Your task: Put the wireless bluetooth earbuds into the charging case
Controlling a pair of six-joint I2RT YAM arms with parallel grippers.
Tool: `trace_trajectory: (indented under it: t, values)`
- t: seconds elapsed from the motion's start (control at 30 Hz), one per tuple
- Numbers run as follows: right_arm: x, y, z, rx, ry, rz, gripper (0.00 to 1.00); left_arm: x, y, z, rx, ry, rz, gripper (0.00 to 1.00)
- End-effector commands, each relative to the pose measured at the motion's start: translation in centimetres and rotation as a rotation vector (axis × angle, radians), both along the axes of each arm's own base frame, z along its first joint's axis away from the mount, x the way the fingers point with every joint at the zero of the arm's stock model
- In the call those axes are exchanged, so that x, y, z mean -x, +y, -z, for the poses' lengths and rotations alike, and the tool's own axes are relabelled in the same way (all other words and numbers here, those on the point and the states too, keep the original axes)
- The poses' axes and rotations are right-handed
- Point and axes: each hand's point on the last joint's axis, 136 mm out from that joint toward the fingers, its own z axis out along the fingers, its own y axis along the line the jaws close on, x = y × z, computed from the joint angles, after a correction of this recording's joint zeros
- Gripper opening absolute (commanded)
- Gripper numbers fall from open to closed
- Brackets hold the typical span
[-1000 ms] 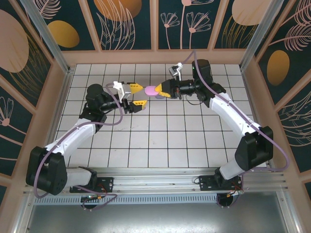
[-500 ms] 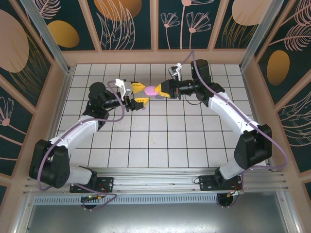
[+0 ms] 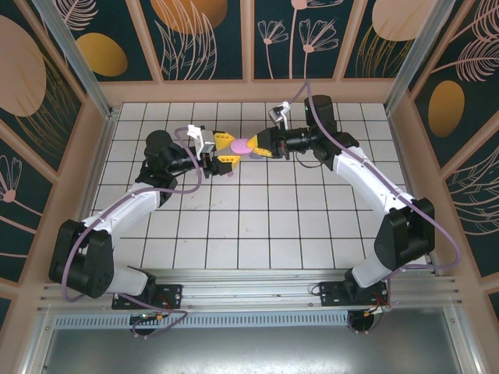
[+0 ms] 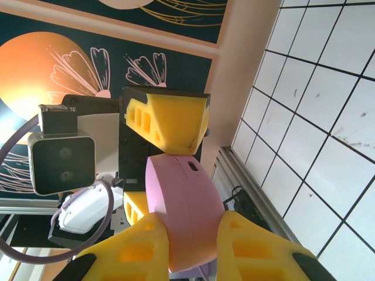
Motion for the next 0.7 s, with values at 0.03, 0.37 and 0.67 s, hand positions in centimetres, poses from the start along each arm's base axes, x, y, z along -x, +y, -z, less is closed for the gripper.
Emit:
trace_trajectory:
  t: [0.03,0.37,0.67]
  values:
    - [0.46,0.39,-1.69,-0.031,-0.052,-0.044,0.07,0.20,-0.52,-0.85,0.007,-0.027,0.033,0.50]
    - [0.54,0.46,-1.82,-0.032,-0.053,-0.051,0.07,-0.02,-0.50,-0.44,0.000,-0.018,0.021,0.50]
    - [0.79,0.88,-1.27,-0.022,-0.043,-0.071,0.08,0.21,-0.48,-1.11,0.023,-0.022,0.031,0.43]
